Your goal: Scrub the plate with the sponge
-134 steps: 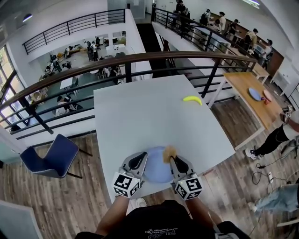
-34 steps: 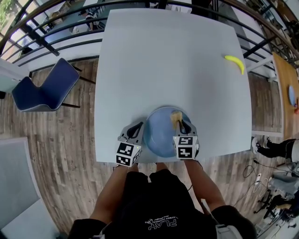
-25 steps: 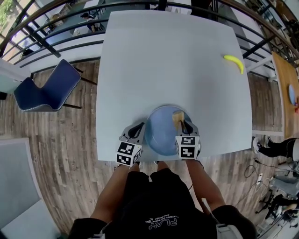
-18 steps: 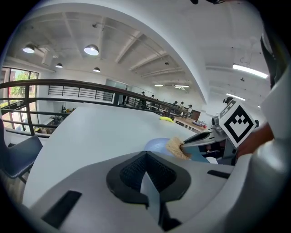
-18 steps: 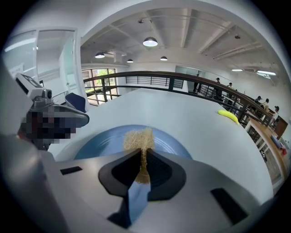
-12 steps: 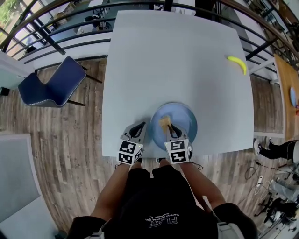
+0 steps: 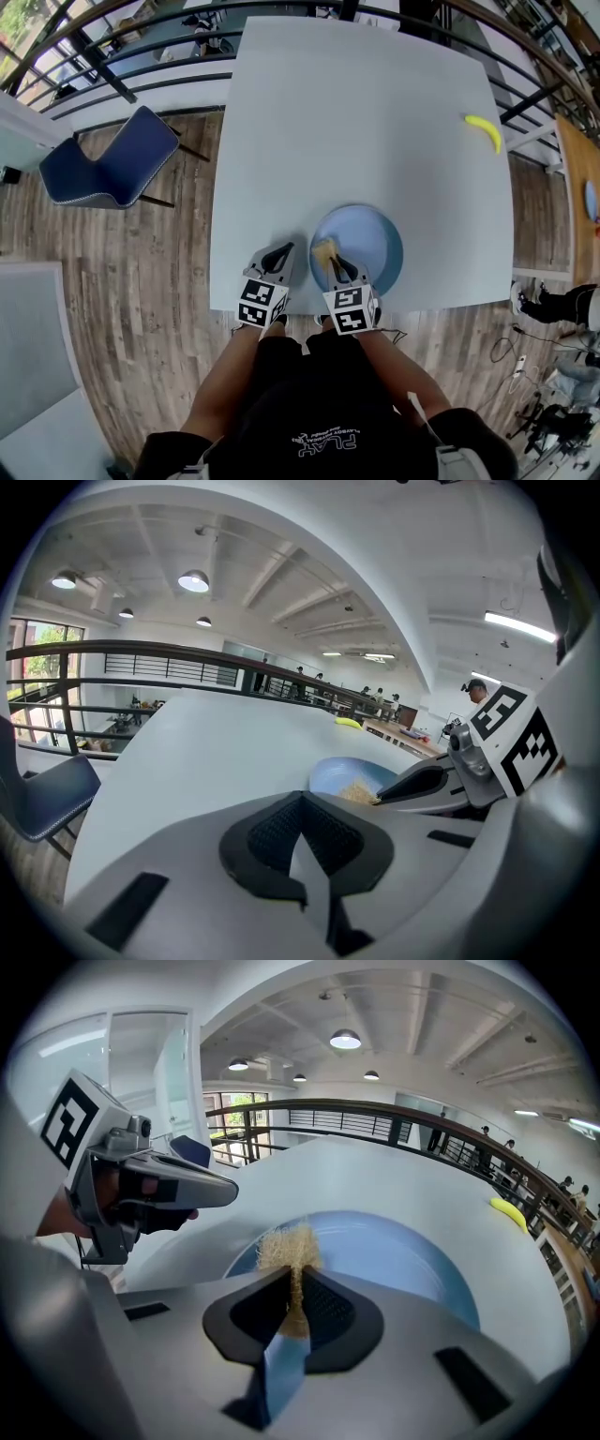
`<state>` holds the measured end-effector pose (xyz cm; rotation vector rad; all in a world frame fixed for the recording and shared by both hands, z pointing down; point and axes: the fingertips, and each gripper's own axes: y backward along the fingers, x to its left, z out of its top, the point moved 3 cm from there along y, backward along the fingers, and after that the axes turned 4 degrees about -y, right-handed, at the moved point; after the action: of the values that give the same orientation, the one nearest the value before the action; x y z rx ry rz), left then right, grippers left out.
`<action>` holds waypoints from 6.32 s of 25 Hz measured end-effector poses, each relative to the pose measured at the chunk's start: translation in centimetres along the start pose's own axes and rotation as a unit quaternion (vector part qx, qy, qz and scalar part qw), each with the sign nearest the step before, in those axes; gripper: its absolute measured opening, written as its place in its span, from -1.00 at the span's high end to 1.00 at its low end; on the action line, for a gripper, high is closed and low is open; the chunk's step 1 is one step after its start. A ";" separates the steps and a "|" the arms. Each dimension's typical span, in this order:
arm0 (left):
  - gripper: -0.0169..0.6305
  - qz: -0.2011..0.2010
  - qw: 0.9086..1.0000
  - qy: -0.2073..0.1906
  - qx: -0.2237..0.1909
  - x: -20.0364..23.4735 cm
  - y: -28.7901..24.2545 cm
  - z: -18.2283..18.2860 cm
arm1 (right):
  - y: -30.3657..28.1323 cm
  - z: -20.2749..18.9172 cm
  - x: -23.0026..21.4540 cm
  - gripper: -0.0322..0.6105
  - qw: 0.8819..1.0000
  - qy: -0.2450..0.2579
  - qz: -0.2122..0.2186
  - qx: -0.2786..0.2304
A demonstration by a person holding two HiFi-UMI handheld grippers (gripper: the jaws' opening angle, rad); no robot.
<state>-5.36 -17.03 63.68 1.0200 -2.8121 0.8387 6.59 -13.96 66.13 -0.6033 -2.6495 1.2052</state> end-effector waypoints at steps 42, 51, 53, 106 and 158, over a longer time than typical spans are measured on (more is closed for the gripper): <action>0.94 -0.062 0.998 -0.029 0.008 -6.1 -3.0 1.9 | 3.3 -3.9 -13.4 0.77 0.985 -0.027 -0.163 0.044; 0.94 -0.047 0.998 -0.029 0.005 -5.1 -1.2 1.1 | 3.8 -2.8 -9.1 0.77 0.991 -0.055 -0.117 0.025; 0.94 -0.044 0.999 -0.026 0.006 -4.8 -0.7 0.7 | 3.7 -2.6 -7.5 0.77 0.993 -0.053 -0.104 0.022; 0.94 -0.080 0.996 -0.042 0.020 -8.2 -2.0 2.0 | 6.3 -7.1 -9.8 0.77 0.985 -0.063 -0.155 0.049; 0.94 -0.044 0.982 -0.109 -0.146 -9.9 3.6 17.5 | 18.3 12.7 -9.2 0.77 0.939 -0.022 -0.079 -0.334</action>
<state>2.82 -17.68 44.93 1.2378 -2.9180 0.3067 16.23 -15.73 44.14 -0.4296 -3.0530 0.2479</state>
